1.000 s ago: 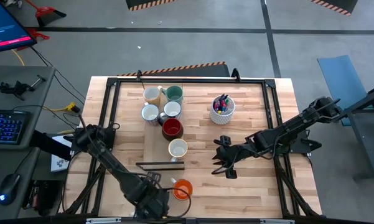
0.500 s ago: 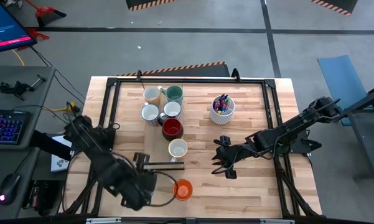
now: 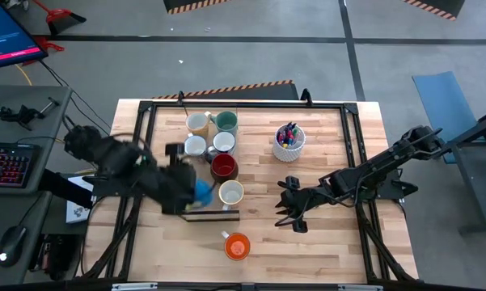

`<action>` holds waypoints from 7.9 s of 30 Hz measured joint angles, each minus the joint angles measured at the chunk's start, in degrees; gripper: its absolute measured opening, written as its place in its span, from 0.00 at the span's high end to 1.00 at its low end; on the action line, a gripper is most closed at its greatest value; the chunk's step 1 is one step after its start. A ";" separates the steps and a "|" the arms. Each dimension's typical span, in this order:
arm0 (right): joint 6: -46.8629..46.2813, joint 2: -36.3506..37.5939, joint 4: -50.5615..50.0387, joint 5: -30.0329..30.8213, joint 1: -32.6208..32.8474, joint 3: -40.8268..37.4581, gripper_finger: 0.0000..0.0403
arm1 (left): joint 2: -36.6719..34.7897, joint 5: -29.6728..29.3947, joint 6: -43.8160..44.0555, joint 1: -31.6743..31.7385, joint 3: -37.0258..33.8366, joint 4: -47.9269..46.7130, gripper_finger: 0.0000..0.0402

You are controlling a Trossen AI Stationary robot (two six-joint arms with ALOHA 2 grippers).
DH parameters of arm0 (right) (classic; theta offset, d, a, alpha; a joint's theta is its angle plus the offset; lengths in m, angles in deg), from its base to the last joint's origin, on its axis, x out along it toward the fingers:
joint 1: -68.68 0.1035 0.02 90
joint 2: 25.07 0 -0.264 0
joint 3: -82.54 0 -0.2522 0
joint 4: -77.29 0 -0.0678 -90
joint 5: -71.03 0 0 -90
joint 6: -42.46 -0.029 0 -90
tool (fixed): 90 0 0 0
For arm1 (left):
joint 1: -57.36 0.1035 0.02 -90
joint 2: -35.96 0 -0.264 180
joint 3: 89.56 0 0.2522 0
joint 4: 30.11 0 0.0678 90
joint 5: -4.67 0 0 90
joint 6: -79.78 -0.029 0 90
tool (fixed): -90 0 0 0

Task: Place coffee mugs
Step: Put the blue mug on the shelf, then put the orange mug on the shelf

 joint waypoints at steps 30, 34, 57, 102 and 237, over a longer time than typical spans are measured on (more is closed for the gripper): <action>0.42 0.00 -0.02 -0.07 0.00 0.00 0.80 | -10.75 10.22 -5.21 22.11 -41.33 14.11 0.99; 0.26 0.00 -0.02 -0.07 0.00 0.00 0.80 | -10.75 10.82 -5.28 22.91 -45.11 16.63 0.99; 0.46 0.00 0.00 -0.07 -0.02 0.00 0.80 | -8.88 11.94 -5.84 25.47 -50.48 26.58 0.99; 0.46 0.00 -0.55 -0.06 0.00 0.00 0.80 | -8.02 16.61 -0.74 26.47 -32.48 11.75 0.75; -0.12 0.00 -14.09 1.40 -0.13 0.00 0.80 | 34.36 25.86 -7.27 -4.82 -13.35 44.99 0.76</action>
